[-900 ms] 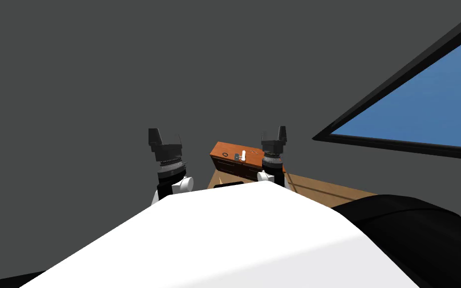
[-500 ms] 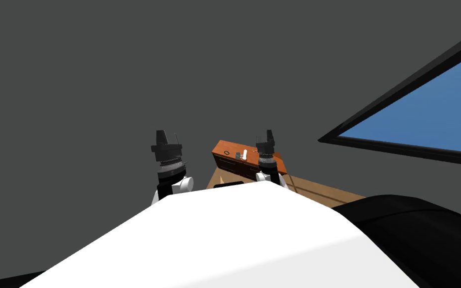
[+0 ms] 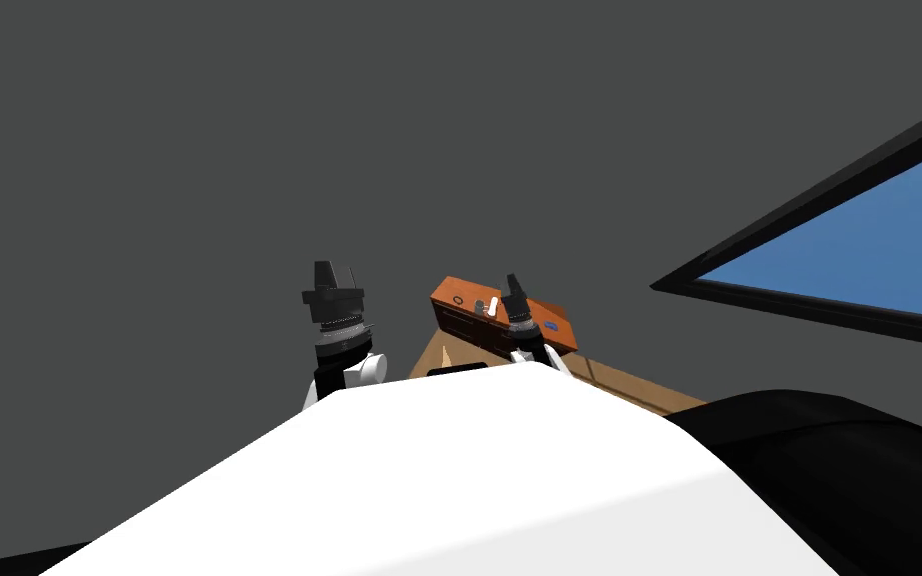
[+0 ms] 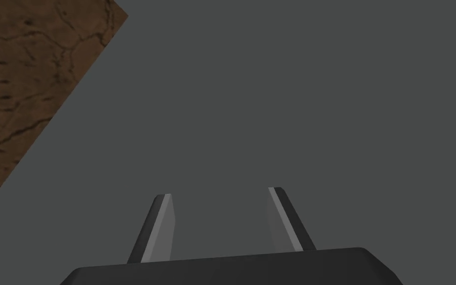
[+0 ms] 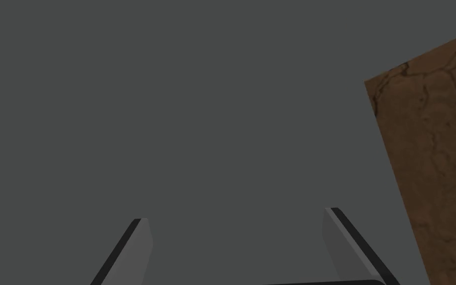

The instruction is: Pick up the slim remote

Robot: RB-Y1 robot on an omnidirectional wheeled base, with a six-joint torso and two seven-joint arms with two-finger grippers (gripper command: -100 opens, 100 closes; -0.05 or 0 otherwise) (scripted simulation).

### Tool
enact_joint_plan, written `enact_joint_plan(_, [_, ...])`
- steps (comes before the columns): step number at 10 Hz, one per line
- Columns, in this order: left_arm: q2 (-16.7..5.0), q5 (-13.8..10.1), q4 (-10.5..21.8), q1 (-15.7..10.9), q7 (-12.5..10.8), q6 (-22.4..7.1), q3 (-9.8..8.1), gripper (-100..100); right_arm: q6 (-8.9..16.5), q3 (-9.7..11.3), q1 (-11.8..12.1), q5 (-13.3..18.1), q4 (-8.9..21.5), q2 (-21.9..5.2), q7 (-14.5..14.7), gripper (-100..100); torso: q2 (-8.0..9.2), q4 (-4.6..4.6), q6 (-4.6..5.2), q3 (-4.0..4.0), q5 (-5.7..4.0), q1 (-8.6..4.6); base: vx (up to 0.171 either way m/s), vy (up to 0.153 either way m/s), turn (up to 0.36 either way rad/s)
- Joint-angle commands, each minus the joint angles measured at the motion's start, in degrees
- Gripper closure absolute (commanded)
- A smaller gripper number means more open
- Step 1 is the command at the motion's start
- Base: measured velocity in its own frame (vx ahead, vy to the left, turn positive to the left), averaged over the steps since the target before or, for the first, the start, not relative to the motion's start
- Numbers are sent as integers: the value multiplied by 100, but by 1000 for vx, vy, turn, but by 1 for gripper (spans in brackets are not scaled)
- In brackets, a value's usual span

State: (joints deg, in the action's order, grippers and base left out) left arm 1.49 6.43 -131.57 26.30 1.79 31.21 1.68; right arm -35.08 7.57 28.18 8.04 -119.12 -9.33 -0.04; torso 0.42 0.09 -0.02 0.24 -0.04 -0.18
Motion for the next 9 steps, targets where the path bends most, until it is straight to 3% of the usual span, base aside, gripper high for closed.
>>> enact_joint_plan(1, [0,0,0,0,0,0,0,0,5,148,-11,95,163,-41,208,-100,0,0,0,0,0,0,-105,-30,70])
enact_joint_plan(2, [0,0,0,1,0,0,-1,0,20,282,-58,188,404,-217,396,-100,-3,0,5,-1,0,1,-112,-30,139])
enact_joint_plan(5, [0,0,0,1,0,0,0,0,38,428,-107,284,671,-400,632,-100,-10,-2,1,-5,1,3,-81,-23,155])
enact_joint_plan(6, [0,0,0,2,0,0,-1,0,60,584,-157,381,821,-589,860,-100,-15,-2,5,-8,0,1,-89,-21,206])
enact_joint_plan(7, [0,0,0,1,0,0,0,0,60,584,-157,381,949,-589,860,-100,-13,-2,1,-7,0,1,-83,-15,119])
enact_joint_plan(8, [0,0,0,2,0,0,-1,0,88,750,-208,480,1154,-785,1096,-100,-14,-2,5,-7,0,3,-95,-21,216])
enact_joint_plan(9, [0,0,0,1,0,0,0,0,88,750,-208,480,1241,-785,1096,-100,-10,-2,2,-5,0,1,-69,-26,142])
